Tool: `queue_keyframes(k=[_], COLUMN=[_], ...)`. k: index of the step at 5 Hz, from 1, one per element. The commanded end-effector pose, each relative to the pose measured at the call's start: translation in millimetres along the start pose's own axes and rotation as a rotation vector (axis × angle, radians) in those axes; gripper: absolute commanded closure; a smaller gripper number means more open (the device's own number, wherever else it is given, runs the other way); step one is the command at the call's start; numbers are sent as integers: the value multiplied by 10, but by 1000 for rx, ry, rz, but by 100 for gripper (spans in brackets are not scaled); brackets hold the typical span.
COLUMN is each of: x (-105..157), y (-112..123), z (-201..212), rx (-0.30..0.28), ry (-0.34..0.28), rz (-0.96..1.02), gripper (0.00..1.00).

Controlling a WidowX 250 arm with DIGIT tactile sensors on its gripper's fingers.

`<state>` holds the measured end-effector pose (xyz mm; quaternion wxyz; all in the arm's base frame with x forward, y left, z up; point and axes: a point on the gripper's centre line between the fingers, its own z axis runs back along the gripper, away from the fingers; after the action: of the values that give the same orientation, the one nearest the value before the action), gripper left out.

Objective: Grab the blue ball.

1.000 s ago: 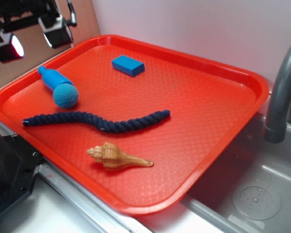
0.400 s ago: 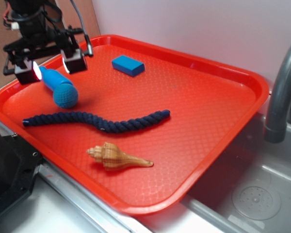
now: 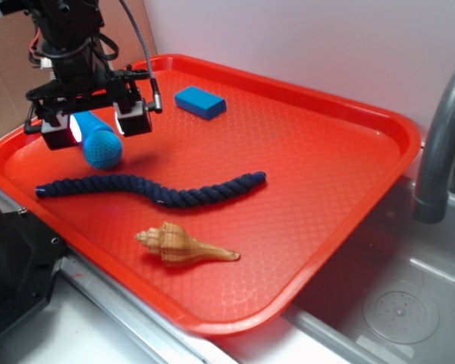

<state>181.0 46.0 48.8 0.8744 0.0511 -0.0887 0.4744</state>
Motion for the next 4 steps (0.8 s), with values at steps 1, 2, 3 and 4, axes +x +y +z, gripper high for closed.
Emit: queue_keyframes(k=[1,2,3,4], x=[44,58,65,64], y=[35,41,27,21], z=[-66,-92,-77,-84], rx=[27,36,31,35], ry=[-28,-33,-31,-32], rz=[25,39,40,42], gripper=[0,100,100,100])
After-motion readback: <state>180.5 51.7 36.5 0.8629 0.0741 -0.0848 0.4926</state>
